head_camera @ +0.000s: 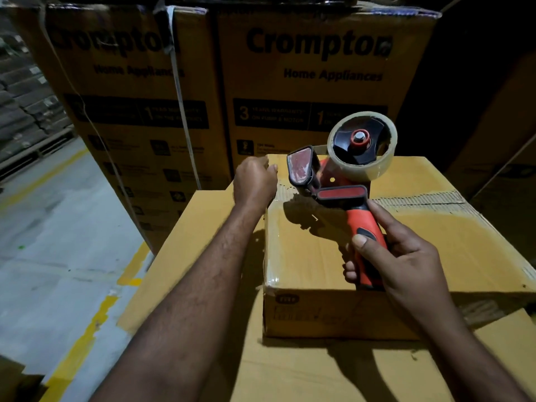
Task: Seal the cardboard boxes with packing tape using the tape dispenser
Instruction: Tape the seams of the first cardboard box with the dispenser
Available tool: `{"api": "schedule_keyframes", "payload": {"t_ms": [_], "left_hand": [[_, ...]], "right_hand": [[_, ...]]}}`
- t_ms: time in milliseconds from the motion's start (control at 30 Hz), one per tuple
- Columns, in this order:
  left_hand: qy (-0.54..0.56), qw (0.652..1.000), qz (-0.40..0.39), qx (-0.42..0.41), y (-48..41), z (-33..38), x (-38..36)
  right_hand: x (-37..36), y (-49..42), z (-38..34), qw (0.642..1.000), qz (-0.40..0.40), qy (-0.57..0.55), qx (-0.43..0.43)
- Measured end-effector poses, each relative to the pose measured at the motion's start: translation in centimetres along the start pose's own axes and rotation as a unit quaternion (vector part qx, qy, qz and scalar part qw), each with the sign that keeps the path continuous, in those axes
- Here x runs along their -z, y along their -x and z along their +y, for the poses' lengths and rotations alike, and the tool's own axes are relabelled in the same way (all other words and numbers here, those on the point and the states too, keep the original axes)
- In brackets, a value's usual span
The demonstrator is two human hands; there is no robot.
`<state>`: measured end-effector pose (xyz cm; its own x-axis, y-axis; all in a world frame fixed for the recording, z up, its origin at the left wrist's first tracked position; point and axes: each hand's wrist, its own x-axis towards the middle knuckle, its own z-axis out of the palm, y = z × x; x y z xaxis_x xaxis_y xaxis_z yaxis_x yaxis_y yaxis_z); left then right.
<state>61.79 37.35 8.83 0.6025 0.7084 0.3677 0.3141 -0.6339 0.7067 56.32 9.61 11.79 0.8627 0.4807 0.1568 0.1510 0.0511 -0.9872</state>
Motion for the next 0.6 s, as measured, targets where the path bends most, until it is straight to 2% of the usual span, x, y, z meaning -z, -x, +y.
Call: {"api": "schedule_keyframes", "payload": {"t_ms": [100, 167, 333, 400, 500, 600], "left_hand": [[0.041, 0.99, -0.119, 0.057, -1.4, 0.1, -0.5], [0.069, 0.98, -0.166, 0.09, -2.0, 0.1, -0.4], [0.101, 0.962, -0.227, 0.108, -3.4, -0.1, -0.5], [0.083, 0.956, -0.258, 0.116, -3.8, -0.1, -0.5], [0.061, 0.959, -0.246, 0.128, -4.2, 0.2, -0.5], [0.1, 0.952, -0.273, 0.096, -4.0, 0.4, -0.4]], "right_hand": [[0.3, -0.2, -0.1, 1.0, -0.001, -0.009, -0.012], [0.4, -0.3, -0.2, 0.999, -0.009, -0.02, -0.023], [0.4, -0.7, -0.4, 0.998, -0.031, -0.015, -0.053], [0.3, -0.8, -0.4, 0.997, -0.035, -0.017, -0.059], [0.4, -0.8, -0.5, 0.997, -0.035, -0.021, -0.062], [0.5, -0.8, -0.4, 0.997, -0.043, -0.02, -0.057]]}}
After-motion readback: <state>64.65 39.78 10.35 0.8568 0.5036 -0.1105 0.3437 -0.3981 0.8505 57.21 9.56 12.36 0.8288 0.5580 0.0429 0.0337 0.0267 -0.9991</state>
